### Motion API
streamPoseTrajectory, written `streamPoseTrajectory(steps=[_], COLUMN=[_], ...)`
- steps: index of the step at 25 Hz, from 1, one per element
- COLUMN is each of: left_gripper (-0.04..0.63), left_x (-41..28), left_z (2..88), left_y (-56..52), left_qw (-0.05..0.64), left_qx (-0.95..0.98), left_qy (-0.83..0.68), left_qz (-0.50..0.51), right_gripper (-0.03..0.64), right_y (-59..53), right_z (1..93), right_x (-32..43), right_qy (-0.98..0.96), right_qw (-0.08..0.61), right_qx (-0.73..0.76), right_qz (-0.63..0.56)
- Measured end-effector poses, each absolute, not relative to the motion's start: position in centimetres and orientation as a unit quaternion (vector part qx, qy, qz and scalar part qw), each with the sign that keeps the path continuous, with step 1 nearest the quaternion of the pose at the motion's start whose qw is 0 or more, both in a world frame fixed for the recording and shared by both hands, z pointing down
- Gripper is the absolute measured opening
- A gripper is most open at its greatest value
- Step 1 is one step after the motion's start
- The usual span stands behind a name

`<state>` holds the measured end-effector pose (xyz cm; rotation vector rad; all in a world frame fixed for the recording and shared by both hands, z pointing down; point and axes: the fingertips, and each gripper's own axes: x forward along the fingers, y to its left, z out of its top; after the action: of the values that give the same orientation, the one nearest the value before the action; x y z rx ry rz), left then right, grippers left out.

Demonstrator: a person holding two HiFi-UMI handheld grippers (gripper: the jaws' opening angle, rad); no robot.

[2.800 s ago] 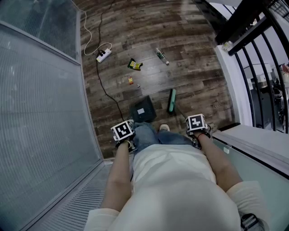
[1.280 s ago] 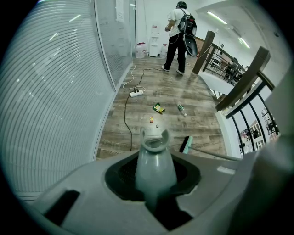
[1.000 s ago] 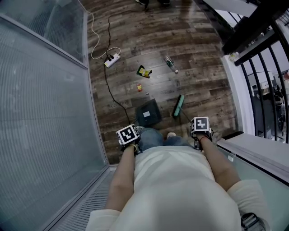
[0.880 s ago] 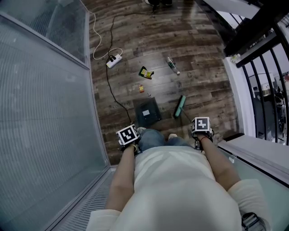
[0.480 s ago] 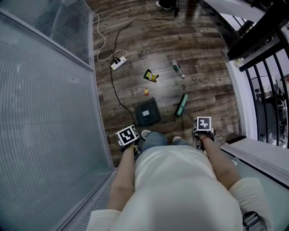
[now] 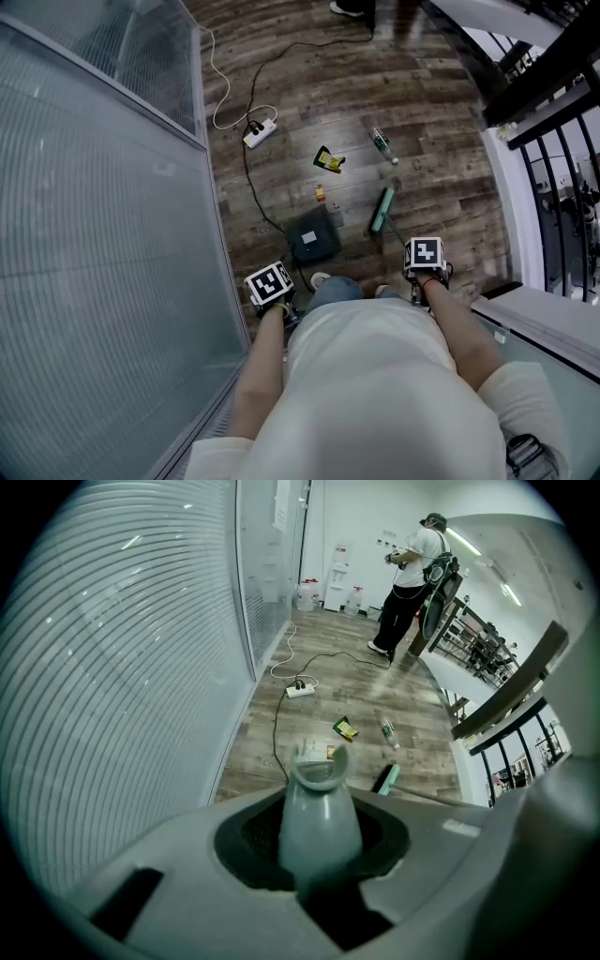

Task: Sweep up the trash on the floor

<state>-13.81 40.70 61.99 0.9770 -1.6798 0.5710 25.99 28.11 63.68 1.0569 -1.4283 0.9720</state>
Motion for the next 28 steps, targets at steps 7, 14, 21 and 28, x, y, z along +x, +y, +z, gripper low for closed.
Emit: streamPoseTrajectory(steps=[7, 14, 21, 28], left_gripper=[0.091, 0.091, 0.091, 0.091], left_x=[-18.1, -21.4, -23.4, -24.4], left_z=[62.0, 61.6, 61.7, 62.0], left_y=[40.3, 40.2, 39.0, 36.9], left_qw=[0.526, 0.526, 0.532, 0.534], left_qx=[0.411, 0.409, 0.394, 0.382], left_qy=[-0.708, -0.714, -0.722, -0.726], left_qz=[0.232, 0.217, 0.203, 0.205], right_gripper=[0.101, 0.101, 0.101, 0.101], right_y=[26.9, 25.7, 23.6, 20.8], right_z=[63.4, 62.7, 62.1, 62.5], right_x=[21.2, 18.0, 15.7, 13.1], right_qy=[-0.606, -0.616, -0.622, -0.639], right_qw=[0.513, 0.508, 0.496, 0.523], right_qx=[0.451, 0.458, 0.459, 0.427], right_qz=[0.408, 0.393, 0.396, 0.368])
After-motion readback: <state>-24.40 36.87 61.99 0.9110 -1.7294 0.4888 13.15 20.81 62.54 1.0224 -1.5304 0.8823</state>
